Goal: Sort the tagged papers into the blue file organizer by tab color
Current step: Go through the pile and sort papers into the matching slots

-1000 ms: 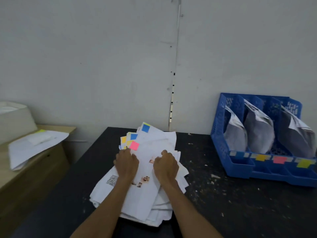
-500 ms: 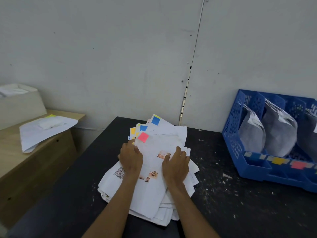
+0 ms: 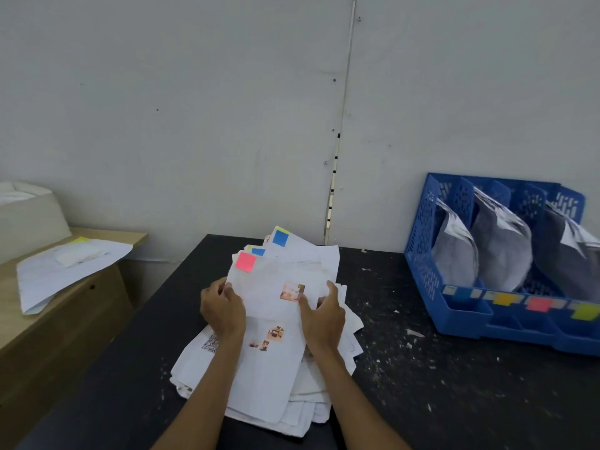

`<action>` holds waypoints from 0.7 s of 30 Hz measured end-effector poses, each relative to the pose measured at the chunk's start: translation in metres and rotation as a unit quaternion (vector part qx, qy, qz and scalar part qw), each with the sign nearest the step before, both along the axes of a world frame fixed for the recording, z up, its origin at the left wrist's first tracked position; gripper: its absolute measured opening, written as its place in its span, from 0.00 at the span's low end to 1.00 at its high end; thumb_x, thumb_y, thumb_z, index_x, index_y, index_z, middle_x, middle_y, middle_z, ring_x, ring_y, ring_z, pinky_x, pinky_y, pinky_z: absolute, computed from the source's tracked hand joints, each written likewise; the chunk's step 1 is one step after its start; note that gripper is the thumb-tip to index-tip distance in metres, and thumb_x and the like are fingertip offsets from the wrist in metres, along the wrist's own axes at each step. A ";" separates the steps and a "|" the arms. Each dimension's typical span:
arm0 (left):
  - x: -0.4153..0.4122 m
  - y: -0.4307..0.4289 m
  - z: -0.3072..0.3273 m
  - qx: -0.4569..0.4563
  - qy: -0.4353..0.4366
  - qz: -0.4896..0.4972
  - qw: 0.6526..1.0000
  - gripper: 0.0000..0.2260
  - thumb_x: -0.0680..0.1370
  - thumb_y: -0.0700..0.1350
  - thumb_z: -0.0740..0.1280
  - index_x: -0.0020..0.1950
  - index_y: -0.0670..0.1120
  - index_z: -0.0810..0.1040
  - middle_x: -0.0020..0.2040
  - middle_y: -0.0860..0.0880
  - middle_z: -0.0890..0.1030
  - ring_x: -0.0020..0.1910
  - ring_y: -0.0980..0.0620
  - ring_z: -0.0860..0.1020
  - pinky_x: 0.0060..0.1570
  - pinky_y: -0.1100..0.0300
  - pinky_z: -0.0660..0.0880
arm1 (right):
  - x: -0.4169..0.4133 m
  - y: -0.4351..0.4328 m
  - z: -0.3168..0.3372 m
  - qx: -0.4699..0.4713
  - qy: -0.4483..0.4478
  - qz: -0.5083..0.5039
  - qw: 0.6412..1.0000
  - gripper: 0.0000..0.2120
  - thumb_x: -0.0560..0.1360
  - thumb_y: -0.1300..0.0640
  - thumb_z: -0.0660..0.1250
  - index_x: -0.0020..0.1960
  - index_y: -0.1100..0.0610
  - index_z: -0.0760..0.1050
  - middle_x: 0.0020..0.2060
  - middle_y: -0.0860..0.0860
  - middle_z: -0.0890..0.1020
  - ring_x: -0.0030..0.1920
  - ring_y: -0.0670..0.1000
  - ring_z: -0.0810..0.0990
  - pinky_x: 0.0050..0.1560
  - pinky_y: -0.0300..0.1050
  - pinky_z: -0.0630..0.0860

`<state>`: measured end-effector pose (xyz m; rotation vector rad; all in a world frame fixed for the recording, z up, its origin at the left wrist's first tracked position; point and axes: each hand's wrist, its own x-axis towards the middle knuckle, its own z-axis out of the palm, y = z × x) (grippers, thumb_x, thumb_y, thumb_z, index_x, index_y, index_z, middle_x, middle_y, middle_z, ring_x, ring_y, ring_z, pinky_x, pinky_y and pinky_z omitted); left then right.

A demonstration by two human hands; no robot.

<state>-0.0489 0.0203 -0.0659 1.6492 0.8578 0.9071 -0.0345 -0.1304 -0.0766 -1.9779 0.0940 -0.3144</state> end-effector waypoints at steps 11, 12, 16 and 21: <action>0.015 -0.046 0.045 -0.095 -0.098 -0.007 0.991 0.09 0.79 0.37 0.63 0.55 0.40 0.81 0.51 0.45 0.80 0.50 0.47 0.78 0.49 0.60 0.71 | 0.004 -0.048 0.049 0.159 0.033 0.169 0.972 0.09 0.72 0.56 0.73 0.52 0.55 0.82 0.46 0.51 0.85 0.44 0.50 0.85 0.49 0.53 0.82; 0.021 -0.056 0.051 -0.092 -0.110 -0.020 0.989 0.09 0.78 0.38 0.63 0.55 0.41 0.80 0.50 0.46 0.80 0.50 0.46 0.78 0.49 0.59 0.72 | 0.003 -0.058 0.059 0.161 0.020 0.157 0.974 0.10 0.72 0.57 0.72 0.53 0.56 0.82 0.46 0.52 0.85 0.43 0.51 0.85 0.47 0.53 0.82; 0.047 -0.121 0.074 -0.008 -0.128 -0.104 0.986 0.19 0.76 0.37 0.65 0.67 0.42 0.73 0.59 0.42 0.77 0.60 0.41 0.75 0.60 0.51 0.71 | -0.005 -0.116 0.105 0.161 -0.077 0.098 0.979 0.06 0.75 0.59 0.70 0.52 0.56 0.80 0.40 0.51 0.84 0.36 0.45 0.84 0.34 0.41 0.80; 0.045 -0.247 0.106 0.156 -0.112 -0.282 0.940 0.25 0.80 0.49 0.62 0.76 0.49 0.63 0.77 0.42 0.60 0.76 0.45 0.58 0.72 0.52 0.57 | -0.013 -0.203 0.145 0.106 -0.206 -0.049 0.971 0.08 0.77 0.57 0.67 0.54 0.58 0.80 0.40 0.45 0.81 0.39 0.42 0.82 0.32 0.31 0.75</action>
